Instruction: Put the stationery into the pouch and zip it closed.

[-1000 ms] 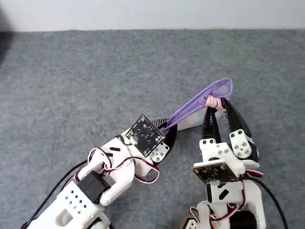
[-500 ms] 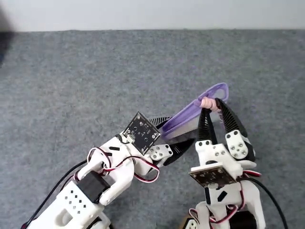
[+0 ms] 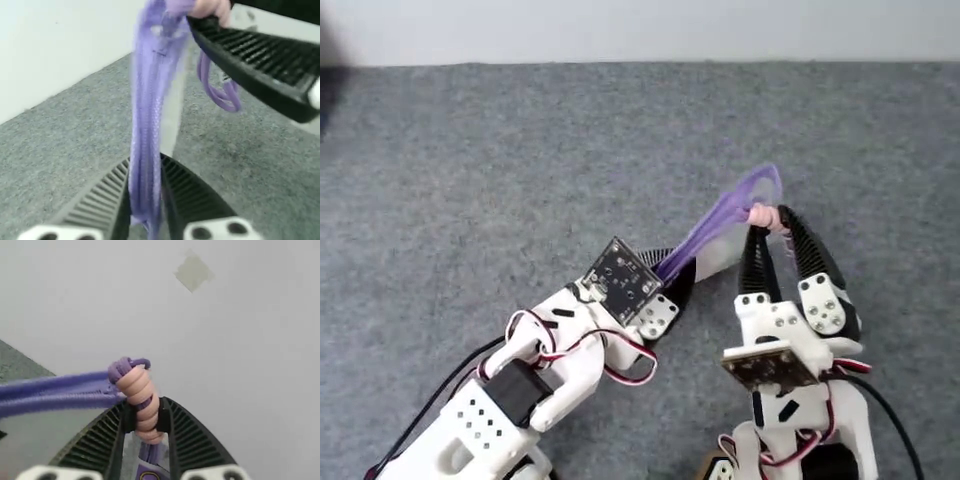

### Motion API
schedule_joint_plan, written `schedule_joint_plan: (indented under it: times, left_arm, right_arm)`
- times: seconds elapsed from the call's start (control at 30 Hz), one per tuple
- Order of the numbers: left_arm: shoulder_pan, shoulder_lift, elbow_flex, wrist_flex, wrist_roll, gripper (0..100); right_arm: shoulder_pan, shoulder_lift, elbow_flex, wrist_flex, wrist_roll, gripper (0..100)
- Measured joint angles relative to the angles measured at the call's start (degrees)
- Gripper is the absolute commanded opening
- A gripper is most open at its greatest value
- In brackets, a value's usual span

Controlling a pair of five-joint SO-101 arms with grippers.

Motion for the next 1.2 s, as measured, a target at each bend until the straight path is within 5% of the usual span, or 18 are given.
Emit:
schedule_joint_plan:
  times: [0.17,0.7,1.2]
  left_arm:
    - [-2.02,0.09,-2.29,1.41,0.00,1]
    - [-2.37,-15.91,-6.95,24.70,-0.09,1]
    - [-4.31,-19.16,-6.95,26.81,-0.09,1]
  right_arm:
    - [6.24,0.44,5.36,-6.24,0.00,0.7]
    - [13.10,0.09,21.63,-26.02,0.18,0.7]
    - [16.79,-0.09,23.30,-26.81,0.26,0.7]
